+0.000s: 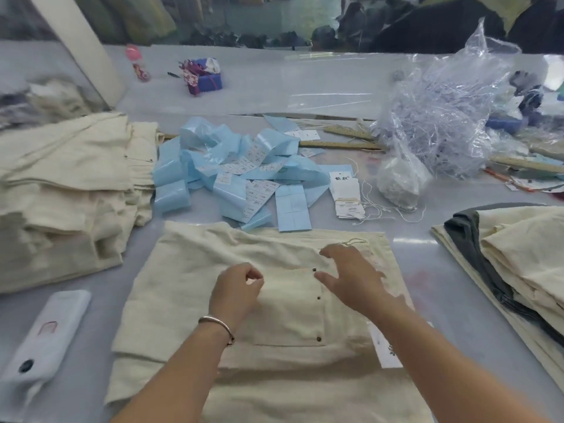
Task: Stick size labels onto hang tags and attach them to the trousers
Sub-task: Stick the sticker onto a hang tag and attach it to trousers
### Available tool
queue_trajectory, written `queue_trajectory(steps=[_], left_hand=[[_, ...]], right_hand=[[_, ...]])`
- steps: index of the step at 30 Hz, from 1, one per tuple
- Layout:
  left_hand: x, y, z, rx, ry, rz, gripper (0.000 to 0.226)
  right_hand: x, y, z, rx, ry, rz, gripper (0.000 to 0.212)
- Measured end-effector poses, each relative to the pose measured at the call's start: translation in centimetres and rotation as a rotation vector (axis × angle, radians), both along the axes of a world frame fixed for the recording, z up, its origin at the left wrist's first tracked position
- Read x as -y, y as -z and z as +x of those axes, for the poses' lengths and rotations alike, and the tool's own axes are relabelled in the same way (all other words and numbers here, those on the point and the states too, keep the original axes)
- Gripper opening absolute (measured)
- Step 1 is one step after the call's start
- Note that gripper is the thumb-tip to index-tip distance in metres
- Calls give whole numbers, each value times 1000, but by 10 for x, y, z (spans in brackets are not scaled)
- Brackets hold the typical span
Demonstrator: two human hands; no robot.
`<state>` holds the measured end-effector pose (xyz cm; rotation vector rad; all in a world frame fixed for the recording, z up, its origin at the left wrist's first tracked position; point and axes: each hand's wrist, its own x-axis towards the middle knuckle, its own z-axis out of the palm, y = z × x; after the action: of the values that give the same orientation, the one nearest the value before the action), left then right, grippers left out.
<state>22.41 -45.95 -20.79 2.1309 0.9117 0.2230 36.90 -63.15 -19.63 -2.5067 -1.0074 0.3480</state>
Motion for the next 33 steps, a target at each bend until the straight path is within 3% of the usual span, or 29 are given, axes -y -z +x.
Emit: queue_trajectory(steps=[2, 4, 6, 9, 11, 14, 19, 23, 27, 30, 33], left_hand=[[-31, 3, -32, -138, -162, 152, 9], [-54, 9, -64, -342, -293, 272, 32], [-72, 14, -96, -514, -418, 264, 63], [-86, 25, -131, -572, -531, 40, 106], [-85, 35, -141, -521, -558, 14, 115], [-81, 46, -142, -397, -567, 17, 97], [-80, 37, -134, -199, -492, -208, 56], [-65, 3, -120, -45, -289, -370, 40], [-37, -40, -91, 6, 2, -398, 11], [-4, -71, -64, 98, 164, -510, 13], [41, -103, -34, 207, 297, -641, 30]], right_hand=[[-38, 13, 0, 36, -164, -209, 78], [-66, 26, 3, 61, -241, -318, 104], [-84, 35, 13, -14, -225, -369, 120], [-94, 40, 27, -28, -134, -411, 122], [-97, 42, 30, 48, -109, -420, 110], [-100, 43, 27, 105, -81, -424, 104], [-89, 36, 12, 190, -73, -490, 76], [-61, 37, -13, 222, -105, -367, 39], [-18, 30, -28, 175, 11, -283, 35], [36, 8, -30, 122, 170, -171, 37], [109, -36, -32, 43, 413, -22, 33]])
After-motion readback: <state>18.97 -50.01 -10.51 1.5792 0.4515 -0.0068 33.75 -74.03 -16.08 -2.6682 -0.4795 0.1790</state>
